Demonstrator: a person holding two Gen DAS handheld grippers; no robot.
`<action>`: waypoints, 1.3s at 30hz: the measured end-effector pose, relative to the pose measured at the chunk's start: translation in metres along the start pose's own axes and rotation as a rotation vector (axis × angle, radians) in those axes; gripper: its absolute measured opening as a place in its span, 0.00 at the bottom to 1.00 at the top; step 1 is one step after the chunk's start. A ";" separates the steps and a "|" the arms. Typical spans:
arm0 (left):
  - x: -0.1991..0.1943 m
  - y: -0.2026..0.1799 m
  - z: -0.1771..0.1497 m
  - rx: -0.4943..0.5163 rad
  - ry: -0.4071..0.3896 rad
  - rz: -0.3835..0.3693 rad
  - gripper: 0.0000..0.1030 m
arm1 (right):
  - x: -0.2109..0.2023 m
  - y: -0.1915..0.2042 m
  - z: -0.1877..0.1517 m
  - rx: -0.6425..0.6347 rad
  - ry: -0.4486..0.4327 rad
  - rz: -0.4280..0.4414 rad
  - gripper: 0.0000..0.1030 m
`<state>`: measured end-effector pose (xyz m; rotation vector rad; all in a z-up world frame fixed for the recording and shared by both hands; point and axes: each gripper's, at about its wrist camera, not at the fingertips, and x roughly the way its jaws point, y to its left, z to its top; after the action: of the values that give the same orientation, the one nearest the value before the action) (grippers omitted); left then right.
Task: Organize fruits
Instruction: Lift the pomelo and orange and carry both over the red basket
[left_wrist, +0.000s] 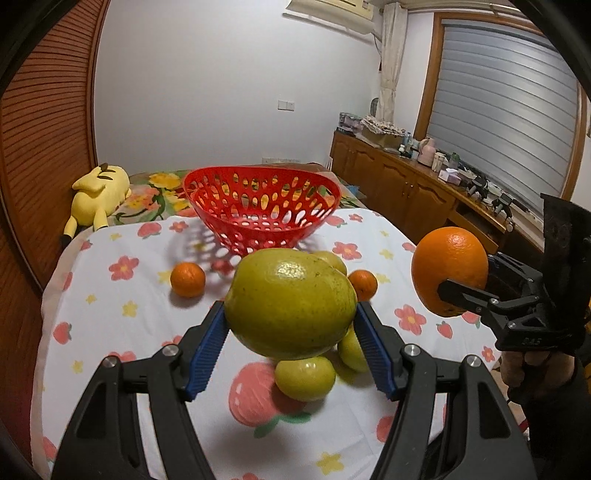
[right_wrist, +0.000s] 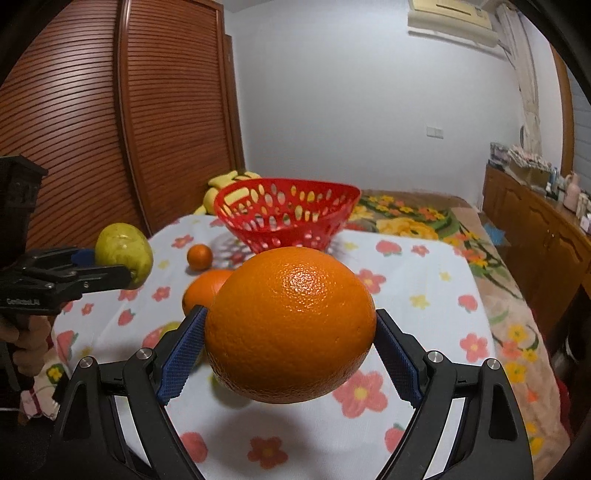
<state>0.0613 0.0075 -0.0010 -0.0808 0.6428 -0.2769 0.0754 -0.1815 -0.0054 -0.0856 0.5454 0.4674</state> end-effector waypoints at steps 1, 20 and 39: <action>0.000 0.001 0.002 0.001 -0.003 0.000 0.66 | 0.001 0.000 0.003 -0.002 -0.001 0.003 0.87; 0.047 0.027 0.058 0.019 -0.002 0.018 0.66 | 0.052 -0.009 0.069 -0.095 0.045 0.049 0.87; 0.104 0.068 0.103 0.009 0.033 0.042 0.66 | 0.144 -0.018 0.123 -0.168 0.151 0.108 0.87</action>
<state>0.2186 0.0427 0.0105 -0.0541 0.6755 -0.2406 0.2511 -0.1150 0.0247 -0.2550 0.6599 0.6156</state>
